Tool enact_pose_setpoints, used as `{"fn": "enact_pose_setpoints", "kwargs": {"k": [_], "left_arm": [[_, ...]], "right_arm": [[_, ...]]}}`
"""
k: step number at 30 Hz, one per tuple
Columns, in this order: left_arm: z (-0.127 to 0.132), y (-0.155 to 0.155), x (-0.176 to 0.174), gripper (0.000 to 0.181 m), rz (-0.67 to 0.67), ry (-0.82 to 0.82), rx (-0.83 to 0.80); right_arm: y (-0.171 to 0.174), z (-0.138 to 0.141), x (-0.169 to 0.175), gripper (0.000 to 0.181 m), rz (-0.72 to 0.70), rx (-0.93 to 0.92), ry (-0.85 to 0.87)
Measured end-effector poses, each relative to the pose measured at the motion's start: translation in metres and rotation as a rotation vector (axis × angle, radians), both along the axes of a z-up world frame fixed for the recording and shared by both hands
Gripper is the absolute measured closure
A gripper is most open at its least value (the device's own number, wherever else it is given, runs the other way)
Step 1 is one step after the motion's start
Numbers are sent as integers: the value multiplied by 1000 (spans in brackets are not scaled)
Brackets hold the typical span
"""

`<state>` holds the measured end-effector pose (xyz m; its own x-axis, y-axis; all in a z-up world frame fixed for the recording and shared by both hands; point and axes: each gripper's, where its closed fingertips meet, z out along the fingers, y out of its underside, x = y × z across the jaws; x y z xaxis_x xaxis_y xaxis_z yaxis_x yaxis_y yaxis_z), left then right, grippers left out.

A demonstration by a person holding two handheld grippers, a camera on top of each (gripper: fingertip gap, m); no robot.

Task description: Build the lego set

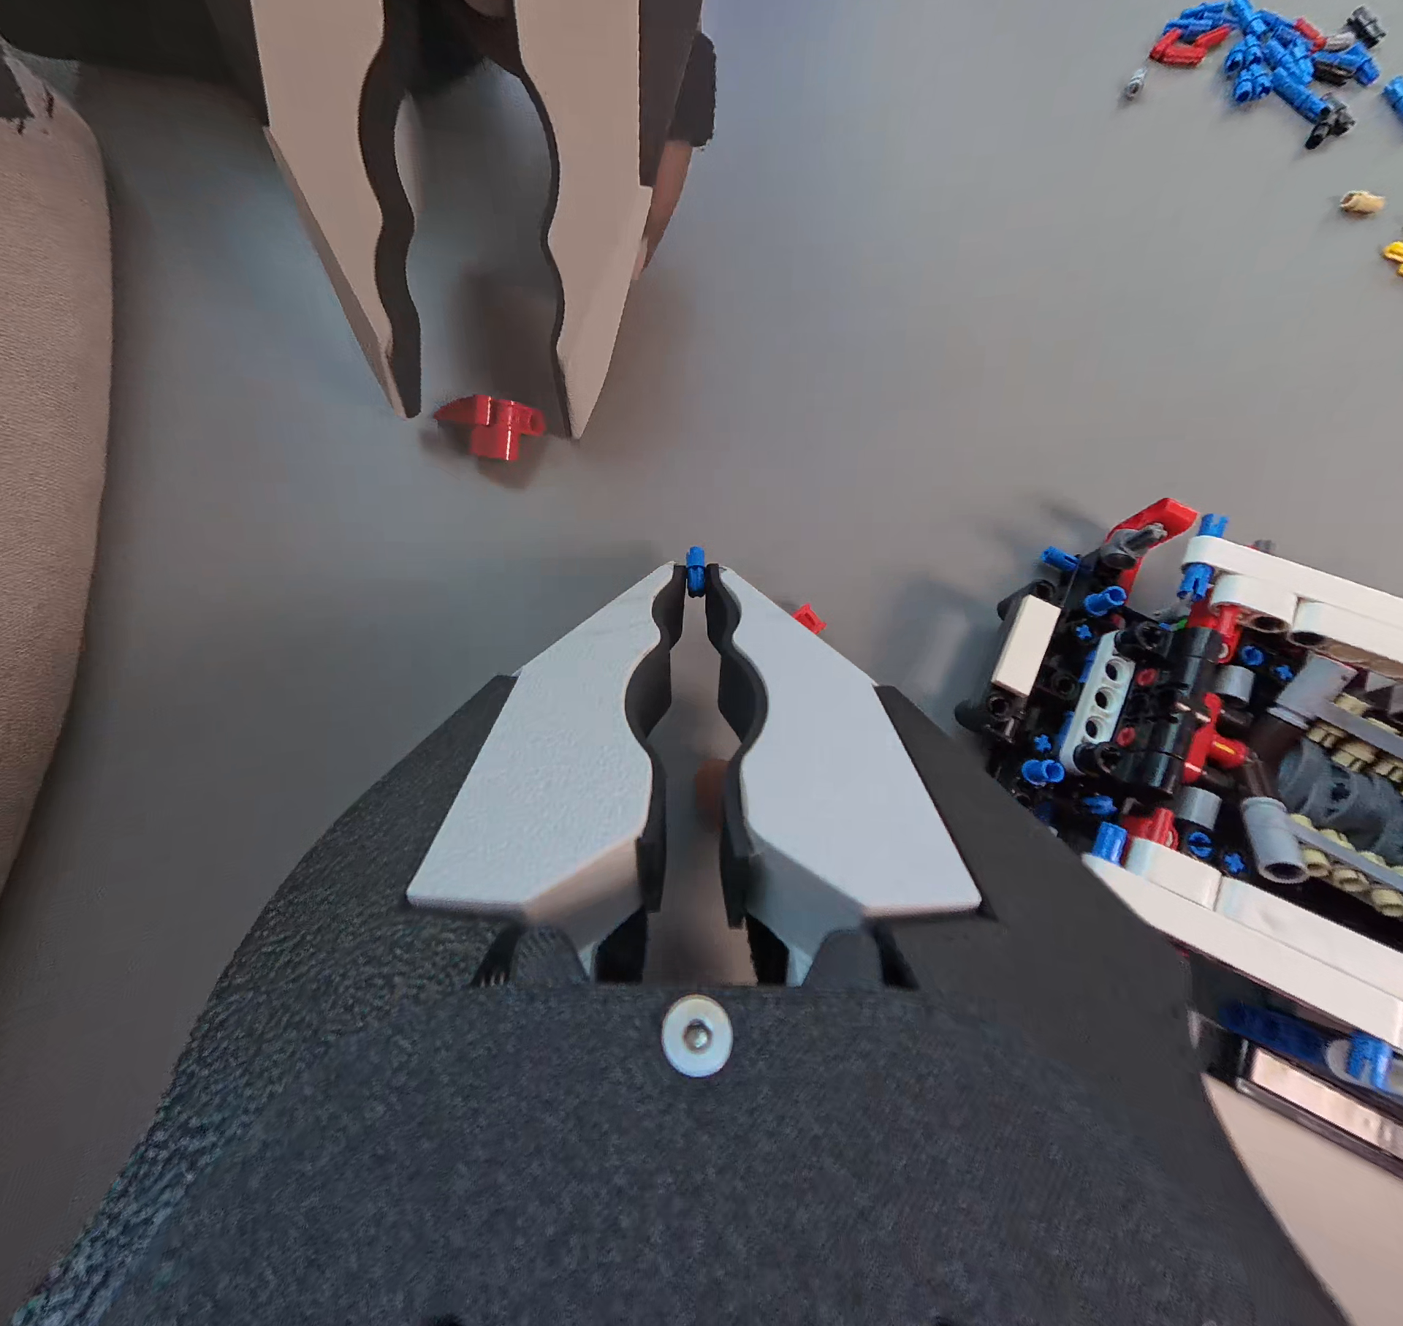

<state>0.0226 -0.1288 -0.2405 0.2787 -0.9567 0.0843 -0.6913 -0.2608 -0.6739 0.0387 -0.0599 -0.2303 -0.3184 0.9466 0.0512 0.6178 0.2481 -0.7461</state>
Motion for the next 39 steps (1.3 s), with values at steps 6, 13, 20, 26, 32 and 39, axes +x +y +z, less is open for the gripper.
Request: {"fn": "enact_pose_setpoints", "kwargs": {"k": [6,13,20,26,32,39], "left_arm": [[-1,12,2,156,59,-3,10],[35,48,1,166,340,-417,-234],[71,51,10,167,392,-816,-593],[100,54,8,157,338,-1002,-606],[113,72,-6,136,397,-774,95],[120,79,-5,142,382,-368,747]], "right_arm": [[7,1,11,163,-8,72,-51],[-2,37,4,152,71,130,153],[-26,53,-21,146,185,520,415],[-14,76,-22,169,48,232,488],[2,107,-24,170,-162,-938,418],[-12,118,-36,170,-163,-1537,382]]}}
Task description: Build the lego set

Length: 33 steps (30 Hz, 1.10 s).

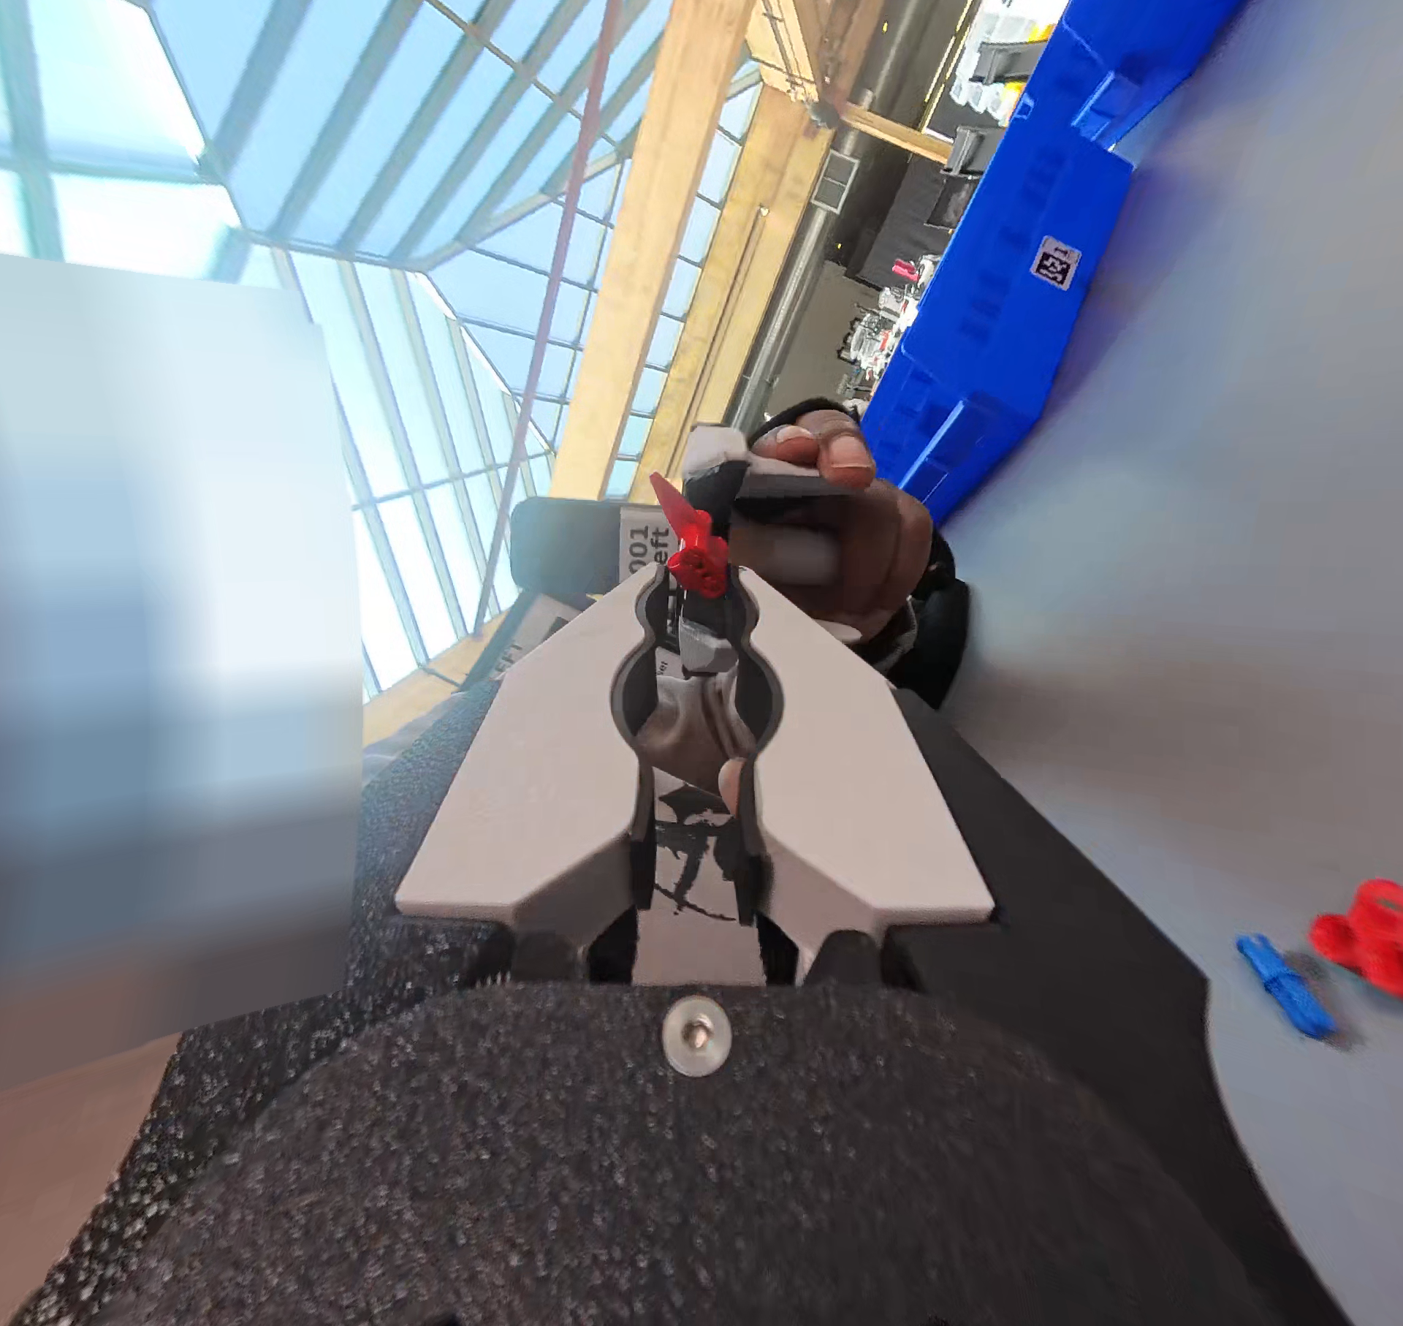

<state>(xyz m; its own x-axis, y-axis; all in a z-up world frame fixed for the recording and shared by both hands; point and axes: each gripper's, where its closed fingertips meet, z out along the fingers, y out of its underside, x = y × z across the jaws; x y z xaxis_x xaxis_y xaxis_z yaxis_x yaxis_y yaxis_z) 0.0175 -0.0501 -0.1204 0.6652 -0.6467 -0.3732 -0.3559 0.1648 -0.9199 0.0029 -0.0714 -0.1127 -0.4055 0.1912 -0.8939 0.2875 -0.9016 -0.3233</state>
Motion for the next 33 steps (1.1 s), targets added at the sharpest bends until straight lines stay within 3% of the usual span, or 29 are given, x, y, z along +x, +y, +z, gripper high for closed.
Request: {"fn": "enact_pose_setpoints", "kwargs": {"k": [1,5,13,18,21,23,29,33], "left_arm": [[2,-2,1,152,5,29,42],[5,-5,1,155,6,48,84],[-9,-13,6,163,-90,50,14],[-15,-17,2,164,-147,26,-75],[-36,-25,2,163,-242,-2,-275],[-48,-29,5,163,-273,24,-325],[-59,-38,17,163,-317,85,-341],[-49,-34,15,163,-306,17,-325]], "right_arm": [[0,1,-2,170,-11,-31,2],[-2,5,-1,170,-3,-130,27],[-10,-15,7,171,114,86,-57],[3,-30,12,160,72,366,-108],[16,-30,15,157,-17,631,-110],[11,-34,17,158,1,714,-122],[-6,-56,15,176,100,697,-191],[-2,-45,15,180,81,608,-159]]}}
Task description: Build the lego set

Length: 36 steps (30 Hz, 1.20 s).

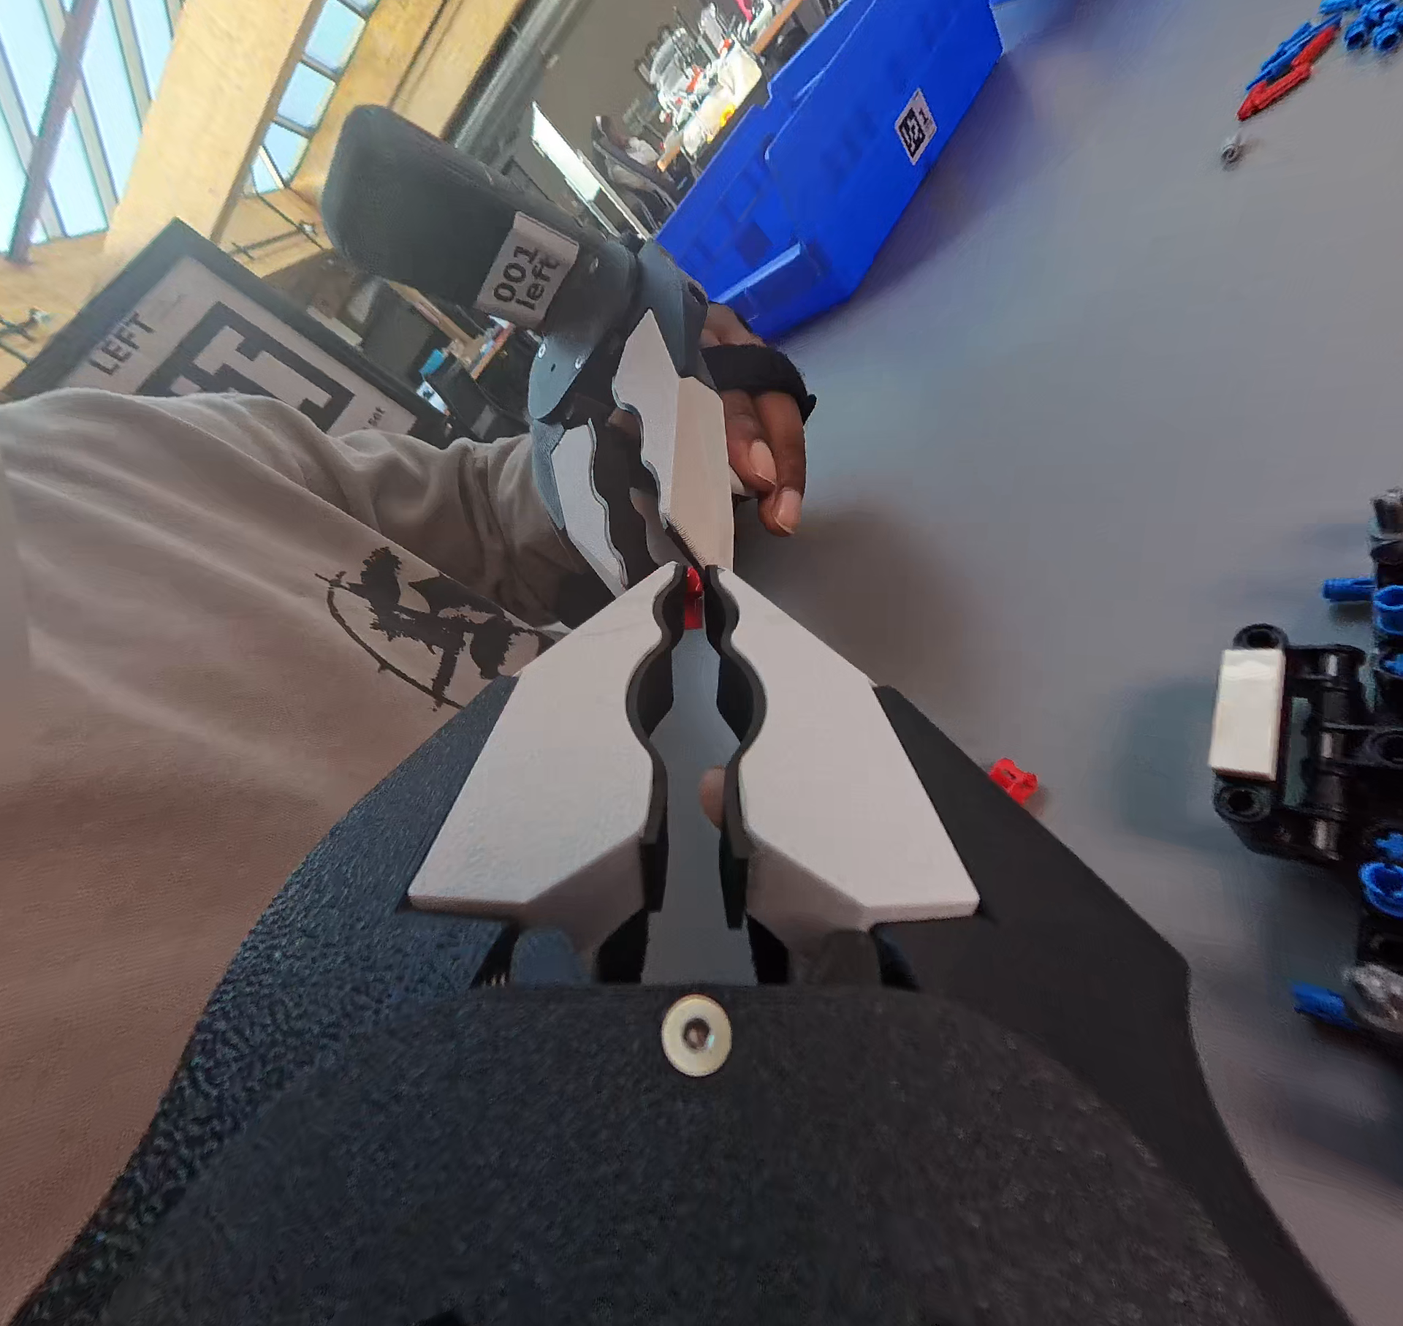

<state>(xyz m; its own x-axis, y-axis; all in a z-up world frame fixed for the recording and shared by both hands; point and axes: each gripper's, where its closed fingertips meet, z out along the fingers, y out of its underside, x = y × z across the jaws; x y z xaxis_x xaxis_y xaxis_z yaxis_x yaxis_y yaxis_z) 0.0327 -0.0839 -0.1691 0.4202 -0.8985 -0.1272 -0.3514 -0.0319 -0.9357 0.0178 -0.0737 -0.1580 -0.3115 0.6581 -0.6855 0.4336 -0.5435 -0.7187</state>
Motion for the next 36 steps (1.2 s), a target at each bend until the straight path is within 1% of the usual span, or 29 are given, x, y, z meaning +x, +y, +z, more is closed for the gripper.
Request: {"fn": "enact_pose_setpoints", "kwargs": {"k": [4,7,9,11,13,14,16,19,21,23,24,27,29,32,36], "left_arm": [[17,14,-11,164,96,-82,69],[25,25,-18,155,187,-89,143],[28,29,-19,156,220,-88,178],[29,32,-21,162,248,-73,205],[28,32,-23,177,249,-58,212],[28,32,-24,181,251,-57,213],[28,33,-26,181,257,-64,206],[25,32,-25,159,235,-80,138],[23,33,-24,153,237,-89,114],[22,34,-23,150,245,-95,100],[22,35,-23,151,255,-95,100],[21,36,-22,165,264,-94,100],[18,37,-24,166,271,-81,84],[14,38,-25,166,270,-80,51],[12,36,-23,167,252,-138,-22]], "right_arm": [[19,17,-4,181,-98,-226,56],[28,28,-7,181,-147,-456,101],[29,30,-10,181,-178,-547,117],[27,29,-13,181,-180,-593,114],[26,27,-13,181,-178,-592,103],[25,26,-13,181,-173,-575,93],[30,23,-12,181,-198,-541,85],[35,21,-11,181,-221,-549,78],[38,19,-11,181,-235,-561,73],[38,17,-13,181,-246,-563,70],[39,17,-13,181,-256,-569,70],[39,10,-16,181,-283,-554,48],[40,7,-16,181,-291,-528,32],[40,3,-16,181,-306,-422,10],[39,2,-14,181,-302,-311,1]]}}
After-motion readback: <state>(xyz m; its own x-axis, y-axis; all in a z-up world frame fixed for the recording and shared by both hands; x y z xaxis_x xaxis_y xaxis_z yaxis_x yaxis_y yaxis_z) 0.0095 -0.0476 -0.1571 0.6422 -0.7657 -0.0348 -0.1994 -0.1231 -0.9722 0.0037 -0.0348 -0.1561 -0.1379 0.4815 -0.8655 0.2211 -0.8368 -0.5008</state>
